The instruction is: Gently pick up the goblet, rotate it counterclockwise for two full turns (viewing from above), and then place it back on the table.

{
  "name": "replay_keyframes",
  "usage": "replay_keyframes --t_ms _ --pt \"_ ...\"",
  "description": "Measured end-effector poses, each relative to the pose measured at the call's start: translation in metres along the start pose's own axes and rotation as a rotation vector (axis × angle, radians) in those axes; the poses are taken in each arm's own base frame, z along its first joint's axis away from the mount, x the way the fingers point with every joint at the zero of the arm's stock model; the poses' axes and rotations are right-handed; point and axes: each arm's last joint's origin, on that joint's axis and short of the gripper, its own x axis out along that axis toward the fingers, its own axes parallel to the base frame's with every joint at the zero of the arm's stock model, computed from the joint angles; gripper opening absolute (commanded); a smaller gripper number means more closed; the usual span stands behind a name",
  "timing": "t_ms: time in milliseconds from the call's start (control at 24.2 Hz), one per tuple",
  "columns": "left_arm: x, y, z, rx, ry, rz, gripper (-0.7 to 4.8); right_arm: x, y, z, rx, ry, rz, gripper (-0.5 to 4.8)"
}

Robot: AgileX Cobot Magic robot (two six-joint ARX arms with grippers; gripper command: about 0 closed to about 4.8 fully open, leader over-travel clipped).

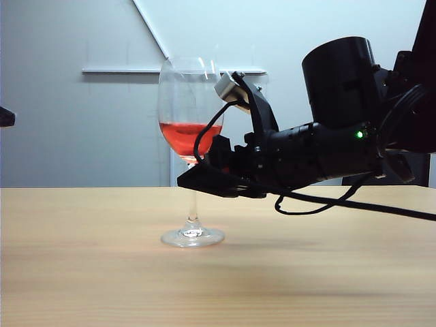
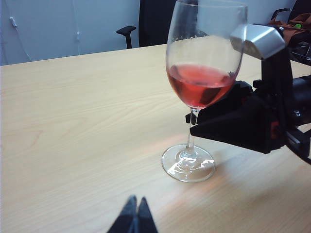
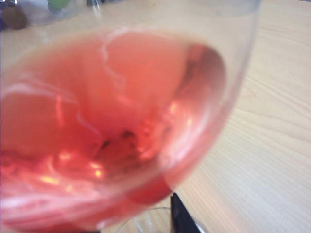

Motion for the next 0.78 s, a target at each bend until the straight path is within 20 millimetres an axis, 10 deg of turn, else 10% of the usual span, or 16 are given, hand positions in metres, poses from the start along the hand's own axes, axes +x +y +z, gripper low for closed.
replay_keyframes --t_ms 784 --pt "0.000 0.000 0.000 0.000 0.000 0.000 -0.05 -0.029 0.008 -0.003 0.014 0.018 -0.054 2.03"
